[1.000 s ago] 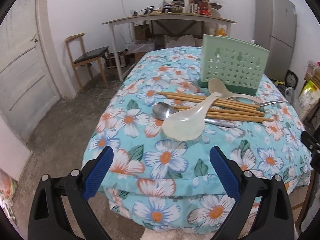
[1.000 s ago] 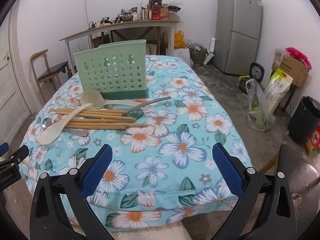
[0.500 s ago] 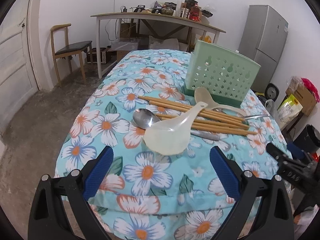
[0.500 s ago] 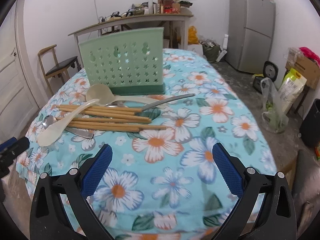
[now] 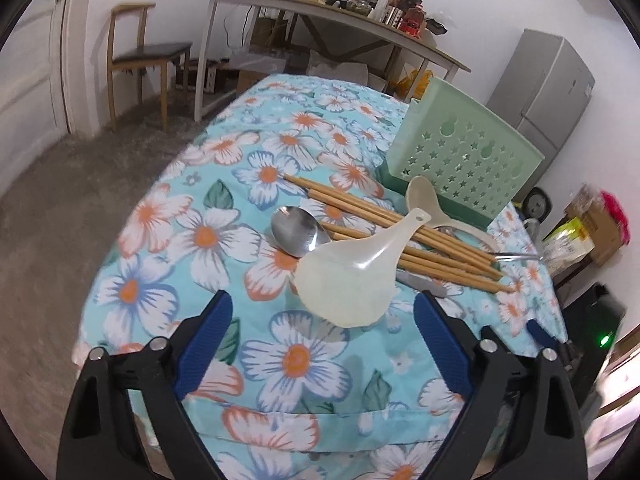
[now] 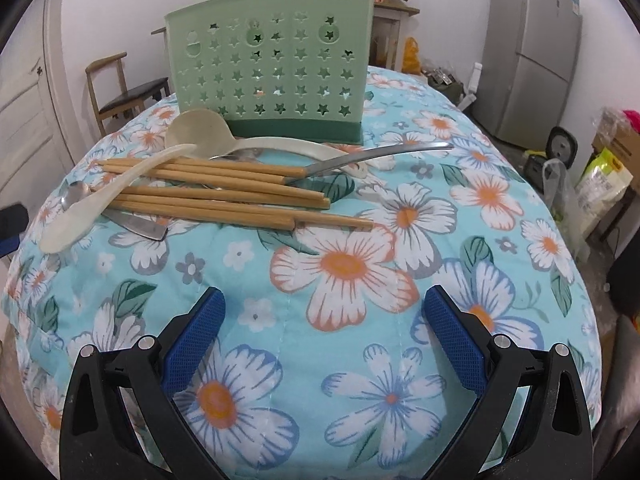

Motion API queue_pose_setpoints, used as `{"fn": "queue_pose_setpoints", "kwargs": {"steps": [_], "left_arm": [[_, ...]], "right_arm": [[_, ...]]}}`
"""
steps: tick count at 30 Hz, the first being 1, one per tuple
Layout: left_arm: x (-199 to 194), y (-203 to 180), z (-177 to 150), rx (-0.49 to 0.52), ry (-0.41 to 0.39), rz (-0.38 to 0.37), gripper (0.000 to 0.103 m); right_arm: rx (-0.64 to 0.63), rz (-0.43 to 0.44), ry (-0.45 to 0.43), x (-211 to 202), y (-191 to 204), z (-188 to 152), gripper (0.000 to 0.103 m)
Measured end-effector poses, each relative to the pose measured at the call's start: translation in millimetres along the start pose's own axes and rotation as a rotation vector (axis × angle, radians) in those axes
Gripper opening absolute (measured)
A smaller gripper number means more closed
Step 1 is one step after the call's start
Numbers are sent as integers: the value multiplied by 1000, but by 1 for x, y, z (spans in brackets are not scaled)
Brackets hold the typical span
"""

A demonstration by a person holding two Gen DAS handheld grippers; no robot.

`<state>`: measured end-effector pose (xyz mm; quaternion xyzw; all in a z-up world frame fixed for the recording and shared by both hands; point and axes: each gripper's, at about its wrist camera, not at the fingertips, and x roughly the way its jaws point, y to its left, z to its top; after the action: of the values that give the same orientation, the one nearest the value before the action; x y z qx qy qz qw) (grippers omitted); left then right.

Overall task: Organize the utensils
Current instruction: 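Move the left gripper to the white rice paddle and close on it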

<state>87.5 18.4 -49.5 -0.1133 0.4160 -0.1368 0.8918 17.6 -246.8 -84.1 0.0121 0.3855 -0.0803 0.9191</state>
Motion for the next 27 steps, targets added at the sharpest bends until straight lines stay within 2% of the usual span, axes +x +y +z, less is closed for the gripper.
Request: {"fn": "queue_pose_setpoints", "kwargs": {"steps": [4,11,18,22,24,27], "left_arm": [[9,6,2,-76,45,-66,74],[32,25,4,-279,137,-196,59],[42,38,5,-419,141,-237,51],[42,38,6,-443,128,-261,42],[42,37,6,-445,125,-280,41],[46,35,5,-450,125,-258,40]], "right_arm": [[10,8,-7,-1,-2,-1,96],[13,9,-10,0,-1,-1,96],[14,16,-11,0,-2,0,96],[15,21,-13,-1,-2,-1,96],[15,21,-14,-1,-2,-1,96],[15,21,-14,-1,-2,-1,96]]}}
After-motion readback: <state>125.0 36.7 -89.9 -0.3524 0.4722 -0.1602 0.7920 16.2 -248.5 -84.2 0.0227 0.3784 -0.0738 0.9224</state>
